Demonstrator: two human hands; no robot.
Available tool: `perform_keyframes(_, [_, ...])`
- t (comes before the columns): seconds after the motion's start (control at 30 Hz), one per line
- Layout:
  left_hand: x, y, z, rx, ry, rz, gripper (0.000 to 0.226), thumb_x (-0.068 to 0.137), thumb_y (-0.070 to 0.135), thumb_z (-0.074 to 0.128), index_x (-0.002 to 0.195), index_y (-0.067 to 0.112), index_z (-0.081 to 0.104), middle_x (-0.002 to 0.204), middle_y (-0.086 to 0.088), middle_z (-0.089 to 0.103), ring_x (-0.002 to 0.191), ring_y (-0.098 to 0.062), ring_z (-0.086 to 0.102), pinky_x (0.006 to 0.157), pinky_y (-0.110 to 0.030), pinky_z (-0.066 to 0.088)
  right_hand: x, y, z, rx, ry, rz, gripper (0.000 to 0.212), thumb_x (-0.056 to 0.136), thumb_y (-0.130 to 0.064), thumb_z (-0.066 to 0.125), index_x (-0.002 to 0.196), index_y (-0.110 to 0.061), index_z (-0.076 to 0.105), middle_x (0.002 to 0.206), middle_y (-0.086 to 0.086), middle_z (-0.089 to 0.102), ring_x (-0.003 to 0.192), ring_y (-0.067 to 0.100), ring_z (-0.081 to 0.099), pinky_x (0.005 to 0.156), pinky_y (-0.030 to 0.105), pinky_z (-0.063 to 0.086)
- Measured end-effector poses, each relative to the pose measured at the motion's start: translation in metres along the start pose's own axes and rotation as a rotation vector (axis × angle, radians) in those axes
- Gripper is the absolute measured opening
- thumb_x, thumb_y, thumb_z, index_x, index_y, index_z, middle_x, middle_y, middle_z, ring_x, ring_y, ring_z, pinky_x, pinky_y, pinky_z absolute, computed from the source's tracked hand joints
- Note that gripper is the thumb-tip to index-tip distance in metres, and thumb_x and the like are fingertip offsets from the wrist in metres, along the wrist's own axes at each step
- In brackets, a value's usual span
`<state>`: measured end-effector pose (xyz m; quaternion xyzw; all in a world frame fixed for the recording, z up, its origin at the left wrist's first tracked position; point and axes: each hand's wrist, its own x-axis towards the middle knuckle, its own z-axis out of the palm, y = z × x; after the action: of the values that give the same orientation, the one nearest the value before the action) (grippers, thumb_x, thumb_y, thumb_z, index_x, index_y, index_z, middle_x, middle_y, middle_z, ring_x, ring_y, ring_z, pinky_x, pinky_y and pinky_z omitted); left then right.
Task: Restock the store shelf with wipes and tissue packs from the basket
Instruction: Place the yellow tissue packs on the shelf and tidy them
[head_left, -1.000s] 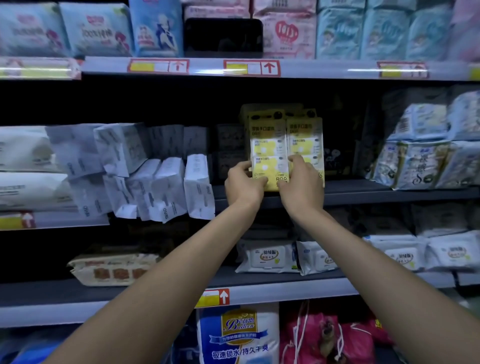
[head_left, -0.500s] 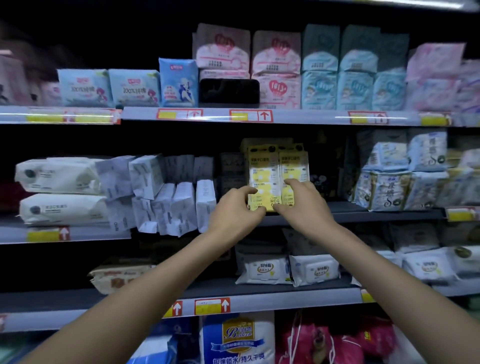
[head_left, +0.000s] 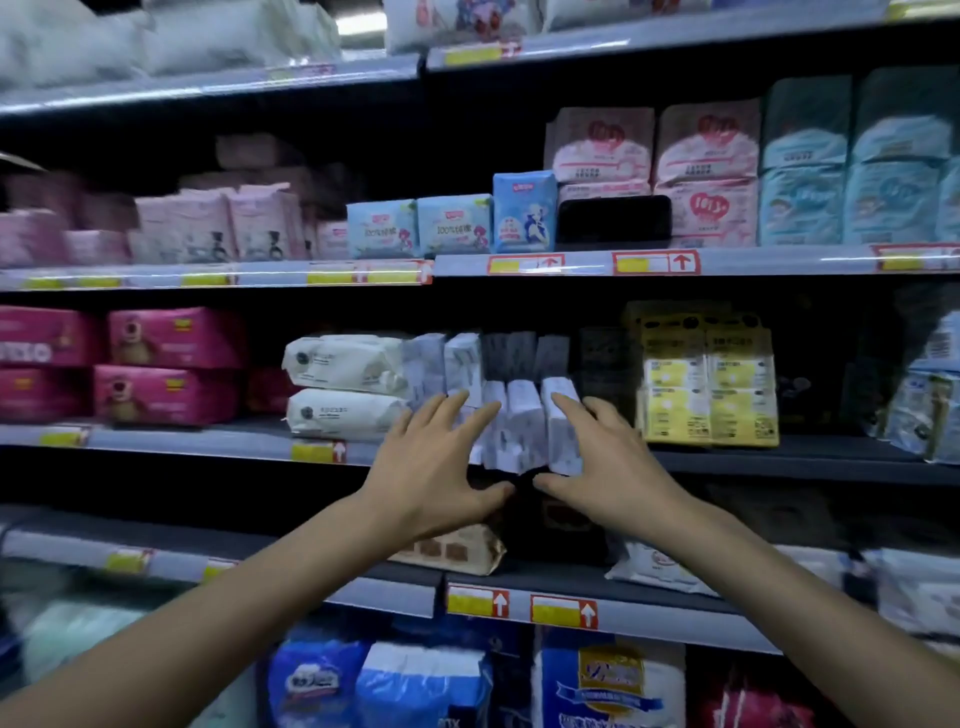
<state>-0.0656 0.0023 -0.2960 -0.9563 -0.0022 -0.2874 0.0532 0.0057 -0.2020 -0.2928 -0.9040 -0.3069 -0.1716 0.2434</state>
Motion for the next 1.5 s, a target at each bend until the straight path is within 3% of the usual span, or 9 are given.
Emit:
perform_keyframes(0.23, [-0.035, -0.096, -0.006, -0.042, 0.062, -0.207, 0.090, 0.083, 0.074, 0.043, 0.162, 0.033, 0.026, 0.164, -0.002, 0.035, 0.151, -0.024, 0.033, 0.115, -0.047, 0.041, 0.021, -0.104, 0.068, 0.149, 0.074, -0.180, 0.075, 0.096, -0.049, 0.063, 0.159, -0.033, 0.024, 0.156, -0.005, 0.031, 0.143, 0.021, 0.036, 0.110, 0.039, 0.043])
perform_keyframes(0.43, [-0.027, -0.167, 0.035, -0.348, 0.223, -0.511, 0.062, 0.097, 0.052, 0.056, 0.152, 0.027, 0.039, 0.142, -0.003, 0.053, 0.128, -0.027, 0.055, 0.092, -0.045, 0.052, 0.056, -0.155, 0.140, 0.193, 0.106, -0.185, 0.057, 0.101, -0.038, 0.056, 0.153, -0.028, 0.036, 0.150, -0.004, 0.039, 0.134, 0.021, 0.046, 0.099, 0.038, 0.049])
perform_keyframes(0.53, [-0.006, -0.196, 0.062, -0.490, 0.327, -0.593, 0.059, 0.099, 0.050, 0.055, 0.150, 0.025, 0.040, 0.136, -0.006, 0.056, 0.126, -0.030, 0.056, 0.095, -0.046, 0.050, 0.081, -0.167, 0.171, 0.147, 0.138, -0.161, 0.065, 0.101, -0.029, 0.054, 0.159, -0.024, 0.025, 0.157, 0.000, 0.028, 0.140, 0.023, 0.039, 0.102, 0.037, 0.048])
perform_keyframes(0.73, [0.068, -0.234, 0.090, -0.747, 0.496, -0.804, 0.077, 0.106, 0.056, 0.036, 0.164, 0.010, 0.015, 0.164, -0.017, 0.033, 0.146, -0.036, 0.040, 0.112, -0.049, 0.038, 0.133, -0.183, 0.208, 0.138, 0.219, -0.008, 0.096, 0.098, -0.031, 0.059, 0.161, -0.025, -0.013, 0.165, 0.015, -0.009, 0.152, 0.036, 0.018, 0.113, 0.045, 0.042])
perform_keyframes(0.83, [0.104, -0.249, 0.095, -0.942, 0.540, -0.903, 0.070, 0.108, 0.055, 0.027, 0.162, 0.011, 0.022, 0.162, -0.016, 0.039, 0.145, -0.036, 0.042, 0.112, -0.047, 0.036, 0.150, -0.186, 0.216, 0.164, 0.249, 0.068, 0.106, 0.097, -0.032, 0.060, 0.157, -0.025, -0.027, 0.166, 0.019, -0.016, 0.152, 0.040, 0.016, 0.113, 0.047, 0.041])
perform_keyframes(0.93, [0.123, -0.252, 0.107, -0.869, 0.602, -0.986, 0.056, 0.109, 0.053, 0.022, 0.139, 0.012, 0.046, 0.139, -0.016, 0.062, 0.125, -0.040, 0.058, 0.089, -0.045, 0.038, 0.160, -0.187, 0.219, 0.184, 0.291, 0.070, 0.105, 0.097, -0.024, 0.056, 0.156, -0.023, -0.031, 0.167, 0.017, -0.011, 0.155, 0.036, 0.007, 0.110, 0.039, 0.043])
perform_keyframes(1.0, [0.127, -0.252, 0.120, -0.777, 0.712, -0.986, 0.050, 0.109, 0.052, 0.021, 0.122, 0.012, 0.049, 0.127, -0.013, 0.067, 0.114, -0.040, 0.062, 0.082, -0.043, 0.038, 0.163, -0.187, 0.221, 0.174, 0.308, 0.055, 0.104, 0.096, -0.020, 0.054, 0.156, -0.023, -0.031, 0.168, 0.015, -0.005, 0.153, 0.034, 0.013, 0.107, 0.037, 0.045])
perform_keyframes(1.17, [0.135, -0.252, 0.138, -0.621, 0.957, -0.881, 0.052, 0.105, 0.051, 0.018, 0.110, 0.010, 0.049, 0.112, -0.012, 0.065, 0.101, -0.039, 0.062, 0.089, -0.049, 0.043, 0.172, -0.184, 0.224, 0.020, 0.325, 0.073, 0.106, 0.090, -0.020, 0.059, 0.160, -0.019, -0.022, 0.162, 0.023, 0.011, 0.144, 0.039, 0.028, 0.110, 0.042, 0.044])
perform_keyframes(1.5, [0.149, -0.269, 0.147, -0.503, 0.904, -0.841, 0.048, 0.108, 0.045, 0.019, 0.108, 0.008, 0.049, 0.107, -0.011, 0.064, 0.099, -0.037, 0.061, 0.090, -0.050, 0.038, 0.181, -0.189, 0.223, -0.091, 0.257, 0.047, 0.103, 0.092, -0.029, 0.068, 0.162, -0.008, -0.004, 0.155, 0.021, 0.019, 0.140, 0.034, 0.031, 0.114, 0.036, 0.035])
